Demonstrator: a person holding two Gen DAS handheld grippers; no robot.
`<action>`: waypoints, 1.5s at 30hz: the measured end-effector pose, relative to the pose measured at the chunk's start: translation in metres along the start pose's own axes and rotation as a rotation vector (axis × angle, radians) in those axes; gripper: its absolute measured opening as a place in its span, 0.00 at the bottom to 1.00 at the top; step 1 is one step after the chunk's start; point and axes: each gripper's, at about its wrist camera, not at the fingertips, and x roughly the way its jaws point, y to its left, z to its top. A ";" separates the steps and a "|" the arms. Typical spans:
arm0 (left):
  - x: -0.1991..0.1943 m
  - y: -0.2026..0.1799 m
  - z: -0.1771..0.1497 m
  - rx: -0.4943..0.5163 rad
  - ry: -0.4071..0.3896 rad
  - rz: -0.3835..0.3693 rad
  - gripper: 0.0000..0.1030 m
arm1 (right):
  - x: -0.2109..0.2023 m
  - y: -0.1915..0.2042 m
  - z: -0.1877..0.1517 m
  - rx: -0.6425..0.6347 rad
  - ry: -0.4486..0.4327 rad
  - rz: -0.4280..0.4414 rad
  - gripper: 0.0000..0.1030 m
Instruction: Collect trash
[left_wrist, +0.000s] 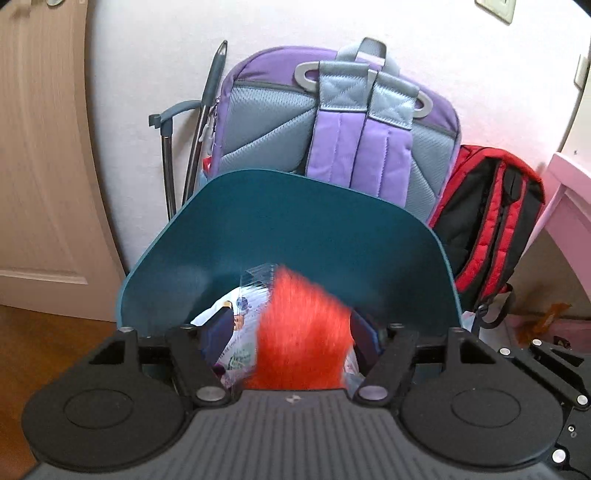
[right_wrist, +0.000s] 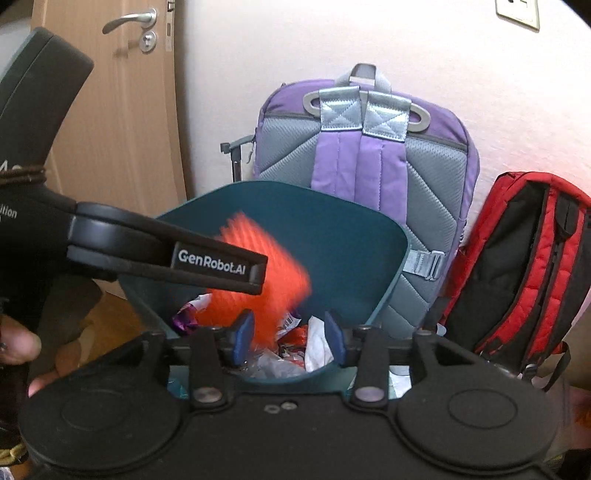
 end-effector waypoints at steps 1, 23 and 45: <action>-0.003 -0.001 -0.001 -0.001 -0.002 -0.003 0.67 | -0.003 0.000 -0.001 0.001 -0.004 0.000 0.42; -0.160 -0.027 -0.058 0.099 -0.198 -0.045 0.81 | -0.154 0.000 -0.023 0.048 -0.185 0.044 0.47; -0.255 -0.015 -0.155 0.079 -0.273 -0.044 0.98 | -0.258 0.030 -0.094 0.100 -0.317 0.052 0.50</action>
